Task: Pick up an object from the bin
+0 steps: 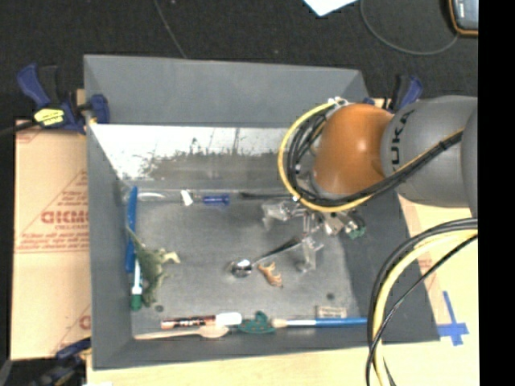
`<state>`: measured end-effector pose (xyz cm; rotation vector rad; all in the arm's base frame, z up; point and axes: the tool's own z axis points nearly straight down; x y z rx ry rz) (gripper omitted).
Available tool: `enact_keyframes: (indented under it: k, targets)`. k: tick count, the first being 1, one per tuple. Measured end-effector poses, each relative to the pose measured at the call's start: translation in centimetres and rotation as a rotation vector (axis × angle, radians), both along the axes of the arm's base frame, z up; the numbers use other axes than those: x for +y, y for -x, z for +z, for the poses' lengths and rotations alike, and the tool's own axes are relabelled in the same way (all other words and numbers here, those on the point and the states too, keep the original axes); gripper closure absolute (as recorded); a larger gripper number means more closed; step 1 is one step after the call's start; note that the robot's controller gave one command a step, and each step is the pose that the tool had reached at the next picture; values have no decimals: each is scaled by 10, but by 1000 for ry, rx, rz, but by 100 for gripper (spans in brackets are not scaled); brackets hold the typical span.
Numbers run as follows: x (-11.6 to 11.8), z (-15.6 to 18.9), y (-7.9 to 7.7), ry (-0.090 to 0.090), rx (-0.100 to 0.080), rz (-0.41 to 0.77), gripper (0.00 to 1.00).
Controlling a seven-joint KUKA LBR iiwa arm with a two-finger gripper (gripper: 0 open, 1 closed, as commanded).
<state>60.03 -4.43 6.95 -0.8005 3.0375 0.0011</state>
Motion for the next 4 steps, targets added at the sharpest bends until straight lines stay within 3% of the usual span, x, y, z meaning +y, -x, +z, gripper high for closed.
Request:
enact_keyframes:
  k: [1, 2, 3, 4]
  targets:
    - [2, 70, 12, 1, -13, -423, 0]
    - [26, 30, -2, -1, -6, 132, 0]
    - [10, 2, 18, 4, -15, -63, 0]
    - [30, 3, 12, 1, -21, 201, 100]
